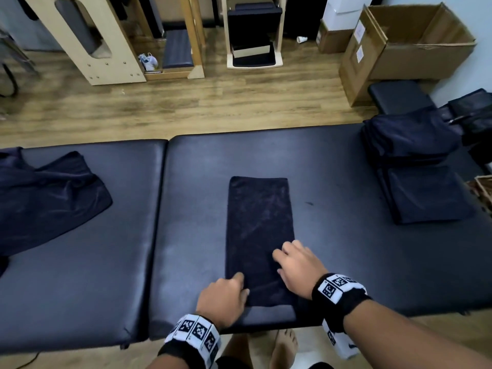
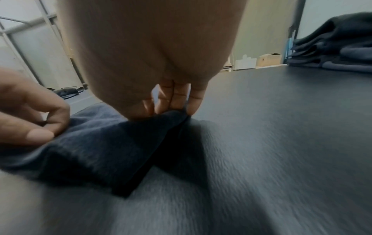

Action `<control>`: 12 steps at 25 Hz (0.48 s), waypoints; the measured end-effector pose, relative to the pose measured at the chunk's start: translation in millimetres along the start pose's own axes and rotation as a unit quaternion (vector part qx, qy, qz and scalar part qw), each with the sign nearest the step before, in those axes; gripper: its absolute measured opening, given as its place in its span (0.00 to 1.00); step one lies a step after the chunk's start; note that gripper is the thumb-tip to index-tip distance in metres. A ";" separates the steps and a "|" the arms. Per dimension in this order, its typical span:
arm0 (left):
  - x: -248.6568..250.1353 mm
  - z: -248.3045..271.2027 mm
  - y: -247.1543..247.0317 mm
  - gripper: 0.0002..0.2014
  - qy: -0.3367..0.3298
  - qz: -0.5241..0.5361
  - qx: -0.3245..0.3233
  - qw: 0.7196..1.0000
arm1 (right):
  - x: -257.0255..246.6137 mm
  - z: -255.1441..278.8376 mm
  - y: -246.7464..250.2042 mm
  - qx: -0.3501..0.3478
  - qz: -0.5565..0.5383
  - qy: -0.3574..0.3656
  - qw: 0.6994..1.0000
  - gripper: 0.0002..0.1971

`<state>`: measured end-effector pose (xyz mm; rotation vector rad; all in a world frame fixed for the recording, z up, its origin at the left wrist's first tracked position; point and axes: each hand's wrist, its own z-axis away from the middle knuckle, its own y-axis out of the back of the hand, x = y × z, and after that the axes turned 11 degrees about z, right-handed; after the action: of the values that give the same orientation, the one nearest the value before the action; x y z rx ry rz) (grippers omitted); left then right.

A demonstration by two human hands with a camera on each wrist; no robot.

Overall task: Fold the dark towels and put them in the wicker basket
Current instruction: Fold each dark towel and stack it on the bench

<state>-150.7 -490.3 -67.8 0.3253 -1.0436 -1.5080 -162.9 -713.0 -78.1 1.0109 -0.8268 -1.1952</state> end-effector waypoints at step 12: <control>1.5 -10.7 13.3 0.18 -0.122 -0.190 0.022 0.974 | -6.8 29.8 31.2 -0.073 0.024 0.033 0.996 0.13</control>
<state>-134.8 -494.6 -63.2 0.3936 -1.2612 -1.9070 -181.0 -709.7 -38.5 0.9012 -0.6978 -1.1584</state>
